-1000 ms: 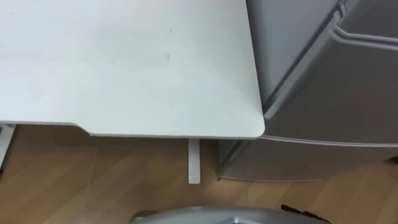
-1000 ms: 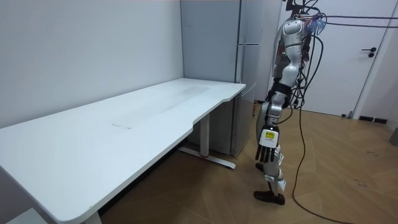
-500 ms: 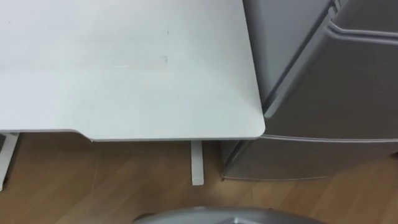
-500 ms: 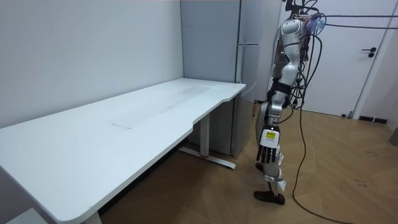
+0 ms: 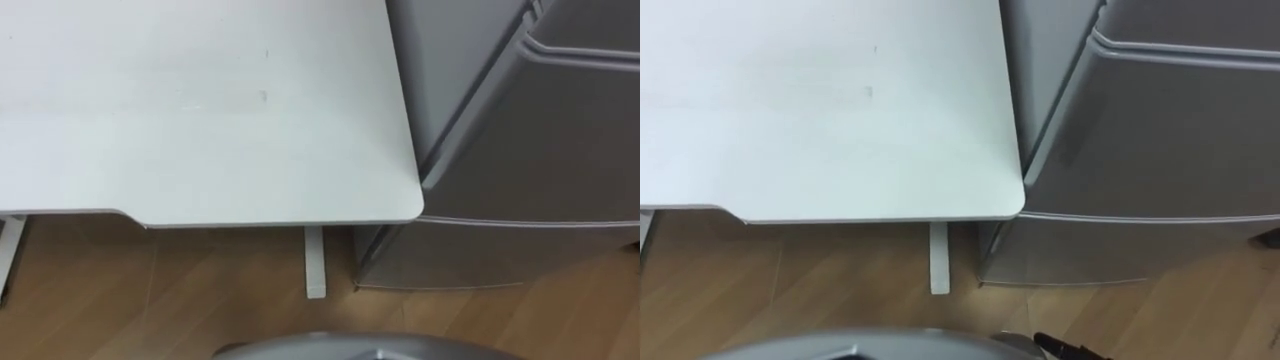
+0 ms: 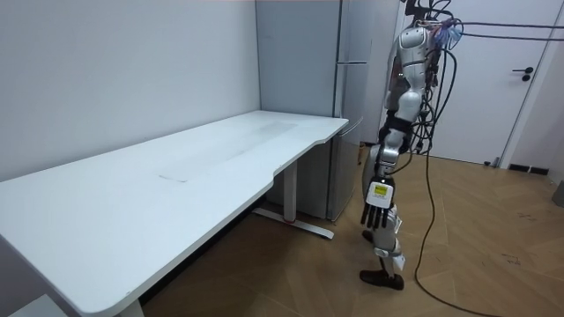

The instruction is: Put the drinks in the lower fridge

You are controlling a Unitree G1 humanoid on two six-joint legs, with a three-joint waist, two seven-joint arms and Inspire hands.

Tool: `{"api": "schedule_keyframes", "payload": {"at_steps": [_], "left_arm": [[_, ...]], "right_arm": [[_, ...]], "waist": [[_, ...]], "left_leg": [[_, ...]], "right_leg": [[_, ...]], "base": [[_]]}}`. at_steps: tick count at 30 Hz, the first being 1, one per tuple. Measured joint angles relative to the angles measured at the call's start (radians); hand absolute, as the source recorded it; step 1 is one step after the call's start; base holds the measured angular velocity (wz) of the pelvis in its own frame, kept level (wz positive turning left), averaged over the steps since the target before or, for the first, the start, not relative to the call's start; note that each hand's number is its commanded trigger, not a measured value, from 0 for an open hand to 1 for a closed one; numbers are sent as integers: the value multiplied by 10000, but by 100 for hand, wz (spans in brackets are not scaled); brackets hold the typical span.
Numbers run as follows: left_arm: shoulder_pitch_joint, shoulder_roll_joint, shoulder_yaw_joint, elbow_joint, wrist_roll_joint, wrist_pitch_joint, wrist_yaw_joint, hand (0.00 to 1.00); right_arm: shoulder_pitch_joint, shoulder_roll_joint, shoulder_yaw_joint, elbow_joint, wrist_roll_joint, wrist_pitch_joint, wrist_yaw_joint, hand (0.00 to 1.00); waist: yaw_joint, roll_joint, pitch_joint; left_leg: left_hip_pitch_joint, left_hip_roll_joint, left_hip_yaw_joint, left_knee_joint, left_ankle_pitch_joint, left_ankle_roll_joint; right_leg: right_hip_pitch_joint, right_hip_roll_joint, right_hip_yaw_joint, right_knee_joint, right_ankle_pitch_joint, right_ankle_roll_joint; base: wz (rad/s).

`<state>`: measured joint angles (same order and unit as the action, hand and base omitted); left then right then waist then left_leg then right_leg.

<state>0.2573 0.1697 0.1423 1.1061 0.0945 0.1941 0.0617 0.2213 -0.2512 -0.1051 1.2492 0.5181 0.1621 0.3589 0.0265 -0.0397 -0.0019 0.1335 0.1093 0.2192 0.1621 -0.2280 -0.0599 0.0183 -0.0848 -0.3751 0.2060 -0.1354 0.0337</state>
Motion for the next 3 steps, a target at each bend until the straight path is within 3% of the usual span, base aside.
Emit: {"api": "schedule_keyframes", "payload": {"at_steps": [3], "left_arm": [[-81,3,1,222,4,148,5,0]], "right_arm": [[-128,-22,-52,44,-448,3,-249,0]], "waist": [[-38,2,-2]], "left_leg": [[8,-1,1,7,0,0]], "right_leg": [[20,-2,-4,57,2,-1]], "base": [[0]]}}
